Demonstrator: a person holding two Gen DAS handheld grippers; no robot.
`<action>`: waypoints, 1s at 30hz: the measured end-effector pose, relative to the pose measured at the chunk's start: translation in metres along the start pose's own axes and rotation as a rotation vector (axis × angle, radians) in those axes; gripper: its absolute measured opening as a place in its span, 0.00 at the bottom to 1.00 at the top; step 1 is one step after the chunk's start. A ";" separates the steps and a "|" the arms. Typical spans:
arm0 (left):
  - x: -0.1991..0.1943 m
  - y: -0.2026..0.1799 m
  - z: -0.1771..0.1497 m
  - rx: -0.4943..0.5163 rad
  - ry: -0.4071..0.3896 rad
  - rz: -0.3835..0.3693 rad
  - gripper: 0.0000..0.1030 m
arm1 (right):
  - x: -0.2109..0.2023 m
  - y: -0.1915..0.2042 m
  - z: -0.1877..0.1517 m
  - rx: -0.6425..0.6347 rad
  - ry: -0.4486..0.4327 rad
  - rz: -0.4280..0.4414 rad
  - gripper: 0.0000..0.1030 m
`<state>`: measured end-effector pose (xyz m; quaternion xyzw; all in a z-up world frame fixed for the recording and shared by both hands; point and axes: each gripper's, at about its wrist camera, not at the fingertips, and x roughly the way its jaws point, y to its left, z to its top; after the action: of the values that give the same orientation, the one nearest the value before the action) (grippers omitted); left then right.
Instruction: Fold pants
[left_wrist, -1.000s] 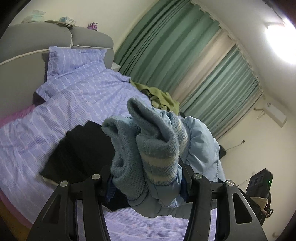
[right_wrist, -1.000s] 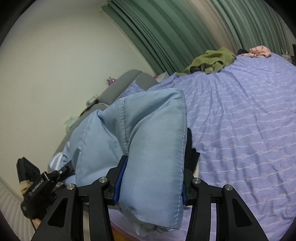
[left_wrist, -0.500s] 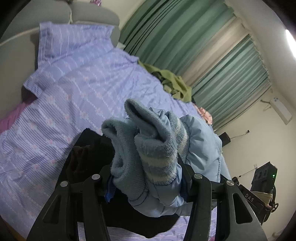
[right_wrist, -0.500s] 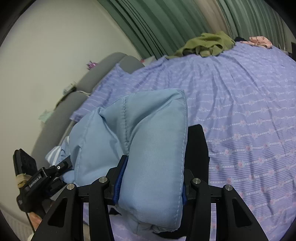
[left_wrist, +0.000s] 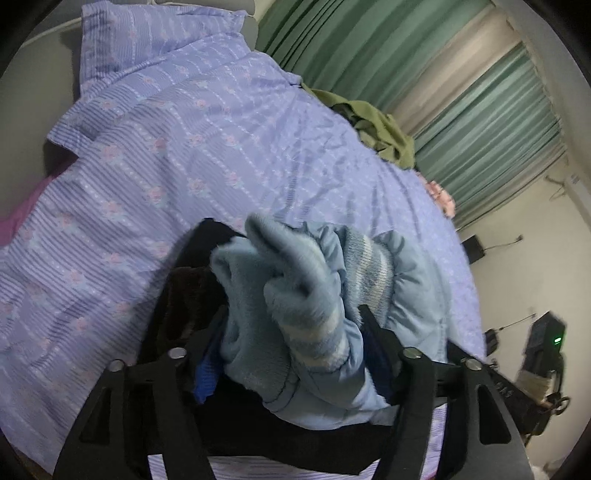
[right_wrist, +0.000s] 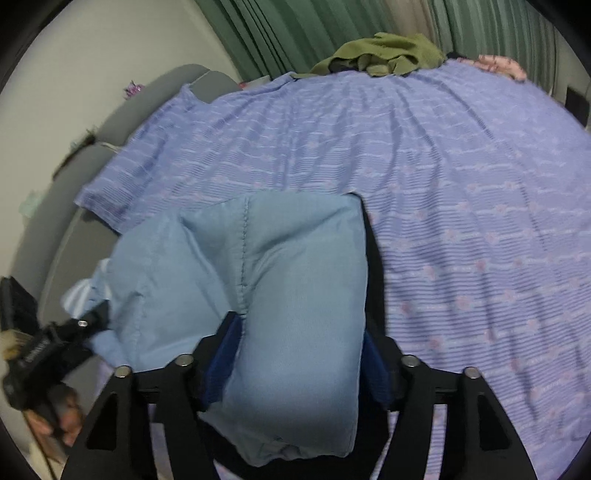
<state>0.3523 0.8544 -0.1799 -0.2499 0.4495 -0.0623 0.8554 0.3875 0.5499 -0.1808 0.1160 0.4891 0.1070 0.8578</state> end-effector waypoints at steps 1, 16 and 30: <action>0.000 0.003 -0.002 -0.002 0.001 0.017 0.72 | 0.000 0.001 -0.001 -0.012 -0.004 -0.020 0.68; -0.020 0.020 -0.010 0.005 0.009 0.161 0.96 | 0.000 0.015 -0.005 -0.083 0.018 -0.050 0.86; -0.114 -0.050 -0.043 0.208 -0.188 0.218 0.96 | -0.086 0.028 -0.037 -0.209 -0.106 -0.003 0.86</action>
<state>0.2567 0.8328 -0.0921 -0.1143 0.3831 0.0083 0.9166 0.3111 0.5548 -0.1204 0.0308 0.4293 0.1499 0.8901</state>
